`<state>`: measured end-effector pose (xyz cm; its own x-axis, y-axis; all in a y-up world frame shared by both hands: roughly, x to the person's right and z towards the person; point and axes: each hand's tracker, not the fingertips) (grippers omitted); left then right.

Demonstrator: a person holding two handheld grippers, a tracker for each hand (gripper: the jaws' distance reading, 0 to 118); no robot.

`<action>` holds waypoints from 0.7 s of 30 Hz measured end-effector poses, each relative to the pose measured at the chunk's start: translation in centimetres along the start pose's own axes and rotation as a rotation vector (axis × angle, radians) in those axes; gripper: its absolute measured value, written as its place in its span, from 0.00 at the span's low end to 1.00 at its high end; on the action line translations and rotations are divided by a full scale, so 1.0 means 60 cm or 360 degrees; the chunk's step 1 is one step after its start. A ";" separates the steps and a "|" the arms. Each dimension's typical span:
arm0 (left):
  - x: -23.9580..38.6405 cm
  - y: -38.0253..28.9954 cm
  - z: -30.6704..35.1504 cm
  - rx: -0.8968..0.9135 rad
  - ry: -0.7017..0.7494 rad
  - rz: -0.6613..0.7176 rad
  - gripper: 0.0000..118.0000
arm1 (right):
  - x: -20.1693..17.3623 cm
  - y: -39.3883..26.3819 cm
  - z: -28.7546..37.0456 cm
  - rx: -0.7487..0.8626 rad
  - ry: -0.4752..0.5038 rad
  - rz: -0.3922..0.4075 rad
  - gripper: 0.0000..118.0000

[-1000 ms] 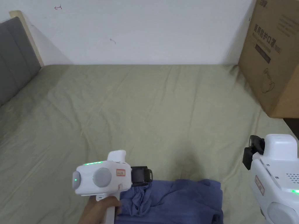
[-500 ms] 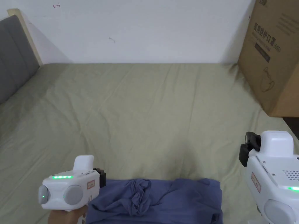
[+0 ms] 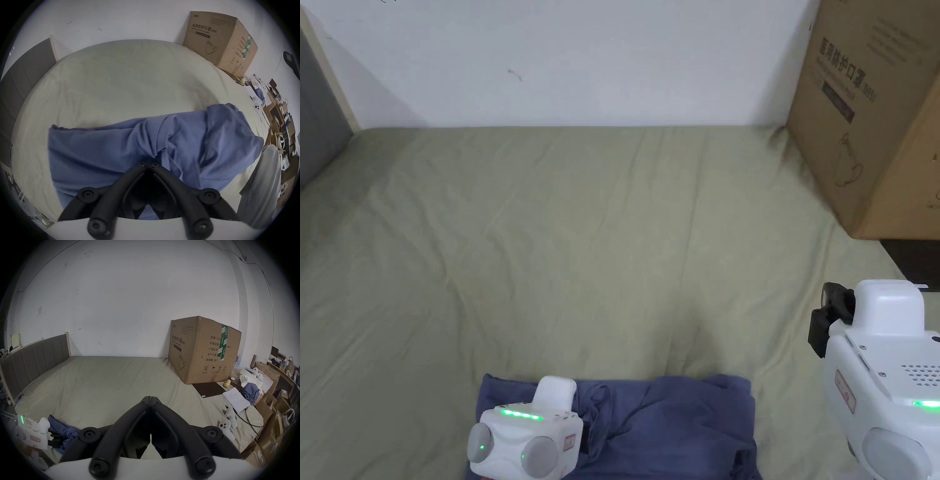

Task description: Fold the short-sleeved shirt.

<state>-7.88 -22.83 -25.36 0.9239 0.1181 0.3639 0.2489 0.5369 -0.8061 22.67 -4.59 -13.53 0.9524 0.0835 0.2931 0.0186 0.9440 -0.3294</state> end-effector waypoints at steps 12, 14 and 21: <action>-0.045 0.020 0.066 0.0163 -0.0337 0.0320 0.00 | -0.008 0.007 0.002 0.0009 0.0004 -0.0006 0.00; -0.079 0.030 0.095 0.0225 -0.0434 0.0392 0.00 | -0.016 0.010 0.001 0.0020 0.0022 -0.0004 0.00; -0.221 0.052 0.143 0.0222 -0.0611 0.0694 0.44 | -0.048 0.018 -0.005 0.0035 0.0082 0.0022 0.00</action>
<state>-21.83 -15.55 -28.66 0.7545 0.6319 0.1772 -0.1941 0.4727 -0.8596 20.06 -3.90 -15.03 0.9670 0.0804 0.2416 -0.0007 0.9497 -0.3130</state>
